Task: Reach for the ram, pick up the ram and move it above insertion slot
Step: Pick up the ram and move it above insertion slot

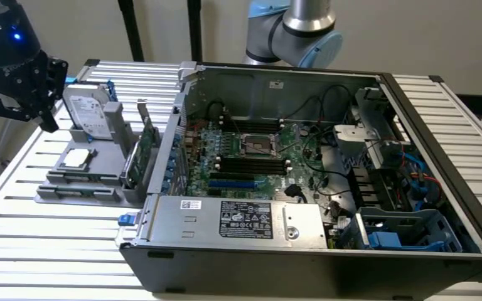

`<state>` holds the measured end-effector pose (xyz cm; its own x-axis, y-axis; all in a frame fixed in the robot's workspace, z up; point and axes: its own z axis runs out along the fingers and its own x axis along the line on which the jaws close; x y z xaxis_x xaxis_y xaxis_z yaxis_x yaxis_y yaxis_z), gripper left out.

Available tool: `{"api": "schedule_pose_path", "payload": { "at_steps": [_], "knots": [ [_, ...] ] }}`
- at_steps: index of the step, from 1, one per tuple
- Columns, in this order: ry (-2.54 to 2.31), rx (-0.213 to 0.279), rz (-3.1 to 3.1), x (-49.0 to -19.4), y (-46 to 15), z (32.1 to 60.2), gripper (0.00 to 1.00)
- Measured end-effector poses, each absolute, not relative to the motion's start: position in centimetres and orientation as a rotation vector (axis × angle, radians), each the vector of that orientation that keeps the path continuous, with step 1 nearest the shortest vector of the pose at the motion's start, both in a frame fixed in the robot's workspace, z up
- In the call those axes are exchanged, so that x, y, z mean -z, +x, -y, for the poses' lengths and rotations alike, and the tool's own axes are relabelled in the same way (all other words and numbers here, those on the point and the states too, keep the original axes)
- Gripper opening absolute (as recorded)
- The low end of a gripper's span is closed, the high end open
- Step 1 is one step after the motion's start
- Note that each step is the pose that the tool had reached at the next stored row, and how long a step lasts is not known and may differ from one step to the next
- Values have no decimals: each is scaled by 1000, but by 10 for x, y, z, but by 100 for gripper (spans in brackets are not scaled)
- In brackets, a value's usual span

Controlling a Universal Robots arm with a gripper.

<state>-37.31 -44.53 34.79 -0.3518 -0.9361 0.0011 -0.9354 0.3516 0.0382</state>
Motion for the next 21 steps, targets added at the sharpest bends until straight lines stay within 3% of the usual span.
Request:
{"api": "schedule_pose_path", "payload": {
  "at_steps": [21],
  "knots": [
    [2146, 41, 2258, -341, -373, 445, 12]
  ]
}}
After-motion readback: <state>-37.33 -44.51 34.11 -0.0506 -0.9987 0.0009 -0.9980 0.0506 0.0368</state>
